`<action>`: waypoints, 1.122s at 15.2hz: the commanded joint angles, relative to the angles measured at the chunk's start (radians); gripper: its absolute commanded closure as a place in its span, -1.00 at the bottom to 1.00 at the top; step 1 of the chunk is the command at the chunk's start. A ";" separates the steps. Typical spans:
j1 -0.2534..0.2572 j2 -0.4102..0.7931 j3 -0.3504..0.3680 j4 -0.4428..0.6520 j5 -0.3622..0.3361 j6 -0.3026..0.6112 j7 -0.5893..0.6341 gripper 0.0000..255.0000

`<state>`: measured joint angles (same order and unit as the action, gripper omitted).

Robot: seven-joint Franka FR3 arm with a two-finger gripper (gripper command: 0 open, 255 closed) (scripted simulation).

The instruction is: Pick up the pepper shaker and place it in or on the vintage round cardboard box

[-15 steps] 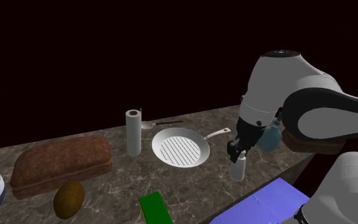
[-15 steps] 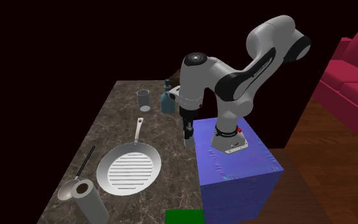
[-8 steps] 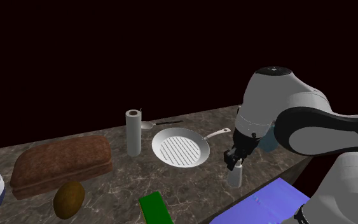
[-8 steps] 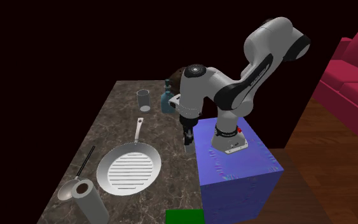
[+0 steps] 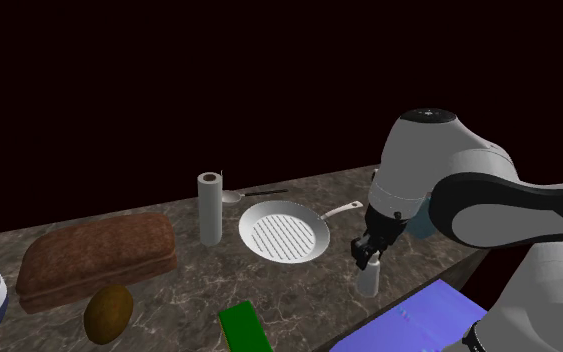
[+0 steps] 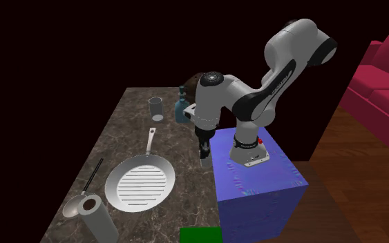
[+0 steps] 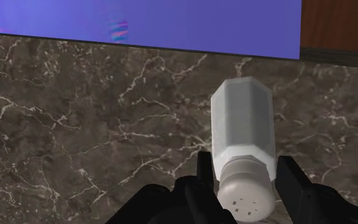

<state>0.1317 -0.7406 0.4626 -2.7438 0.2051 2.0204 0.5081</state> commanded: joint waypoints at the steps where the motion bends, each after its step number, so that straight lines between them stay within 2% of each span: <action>1: 0.000 0.000 0.000 0.000 0.000 0.000 0.000 -1.00; 6: 0.000 0.000 0.000 0.000 0.000 0.000 0.000 -1.00; 10: -0.002 -0.037 -0.027 0.107 -0.018 -0.143 0.000 -1.00; 17: -0.002 -0.037 -0.027 0.107 -0.018 -0.143 0.000 -1.00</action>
<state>0.1300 -0.7773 0.4355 -2.6367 0.1870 1.8783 0.5082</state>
